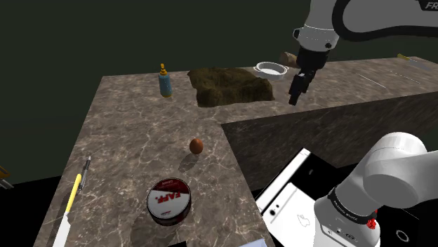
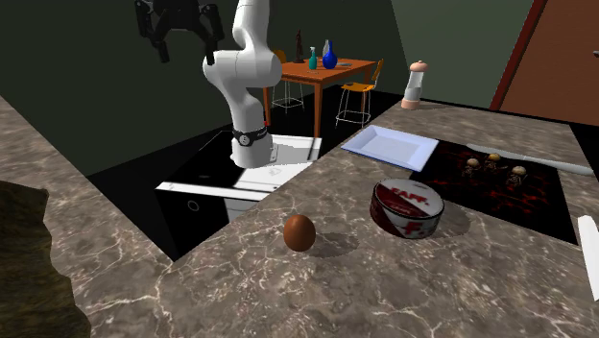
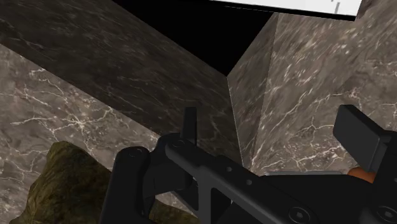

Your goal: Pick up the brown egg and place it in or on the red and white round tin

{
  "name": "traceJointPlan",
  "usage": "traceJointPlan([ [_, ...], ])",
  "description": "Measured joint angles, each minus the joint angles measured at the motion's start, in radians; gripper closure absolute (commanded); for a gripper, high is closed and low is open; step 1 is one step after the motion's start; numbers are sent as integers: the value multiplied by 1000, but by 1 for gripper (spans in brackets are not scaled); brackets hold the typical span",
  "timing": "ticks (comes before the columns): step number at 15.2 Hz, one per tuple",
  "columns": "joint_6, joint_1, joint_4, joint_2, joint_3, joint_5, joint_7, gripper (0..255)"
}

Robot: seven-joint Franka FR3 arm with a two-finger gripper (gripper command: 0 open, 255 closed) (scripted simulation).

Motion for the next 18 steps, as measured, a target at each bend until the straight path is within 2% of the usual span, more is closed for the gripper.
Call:
traceJointPlan([
  [2, 13, 2, -5, 6, 3, 5, 4, 0],
  [8, 183, 39, -35, 125, 61, 77, 69, 0],
  [15, 403, 76, -28, 315, 127, 145, 132, 0],
  [18, 479, 91, 18, 419, 159, 164, 164, 0],
])
